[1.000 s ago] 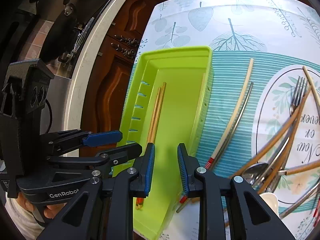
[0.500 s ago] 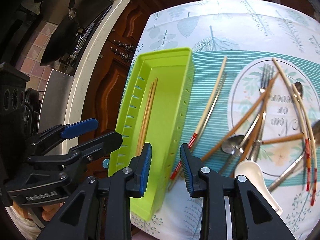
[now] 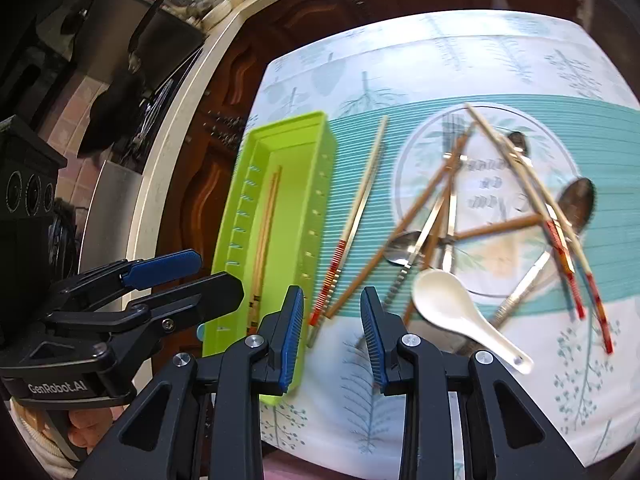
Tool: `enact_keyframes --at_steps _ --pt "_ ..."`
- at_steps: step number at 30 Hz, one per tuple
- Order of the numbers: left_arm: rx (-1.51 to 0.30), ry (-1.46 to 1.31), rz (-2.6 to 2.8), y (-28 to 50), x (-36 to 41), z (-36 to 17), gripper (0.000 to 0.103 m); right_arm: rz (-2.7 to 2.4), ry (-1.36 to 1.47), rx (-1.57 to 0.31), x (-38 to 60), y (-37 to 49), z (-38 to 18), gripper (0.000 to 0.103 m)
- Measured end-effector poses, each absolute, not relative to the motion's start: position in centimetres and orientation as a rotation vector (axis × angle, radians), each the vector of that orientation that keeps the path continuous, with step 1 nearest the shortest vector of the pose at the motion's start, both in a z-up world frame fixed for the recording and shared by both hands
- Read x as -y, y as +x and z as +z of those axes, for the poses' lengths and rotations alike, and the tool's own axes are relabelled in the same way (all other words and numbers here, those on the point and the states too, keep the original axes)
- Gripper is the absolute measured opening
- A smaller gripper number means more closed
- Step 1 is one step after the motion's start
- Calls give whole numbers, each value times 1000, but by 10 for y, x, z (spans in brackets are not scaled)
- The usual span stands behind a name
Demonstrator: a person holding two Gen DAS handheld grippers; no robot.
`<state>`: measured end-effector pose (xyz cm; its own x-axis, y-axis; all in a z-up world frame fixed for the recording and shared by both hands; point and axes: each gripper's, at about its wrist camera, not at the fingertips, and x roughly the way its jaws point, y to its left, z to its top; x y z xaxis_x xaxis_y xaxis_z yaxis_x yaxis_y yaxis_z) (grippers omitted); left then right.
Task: Organize utensils
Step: 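Move both grippers back to the utensil pile on the plate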
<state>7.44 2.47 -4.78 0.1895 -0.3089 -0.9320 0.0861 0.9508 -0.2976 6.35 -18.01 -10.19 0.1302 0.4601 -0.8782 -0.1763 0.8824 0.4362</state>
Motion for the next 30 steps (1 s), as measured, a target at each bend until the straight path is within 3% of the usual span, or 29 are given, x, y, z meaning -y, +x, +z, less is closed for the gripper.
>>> enact_keyframes --at_steps 12,24,26,28,30 --pt "-1349 -174 -431 73 36 -50 66 284 320 -1323 262 25 -85 30" --pt "-1372 -264 -428 100 90 -77 66 223 277 -1346 341 43 -99 30" --pt "-1378 -287 -407 105 98 -85 63 234 240 -1359 350 53 -107 29" --pt "-1398 -320 -385 112 108 -99 54 251 204 -1379 358 64 -117 27" --pt "-1415 -338 -357 116 115 -109 53 274 160 -1401 367 76 -131 24"
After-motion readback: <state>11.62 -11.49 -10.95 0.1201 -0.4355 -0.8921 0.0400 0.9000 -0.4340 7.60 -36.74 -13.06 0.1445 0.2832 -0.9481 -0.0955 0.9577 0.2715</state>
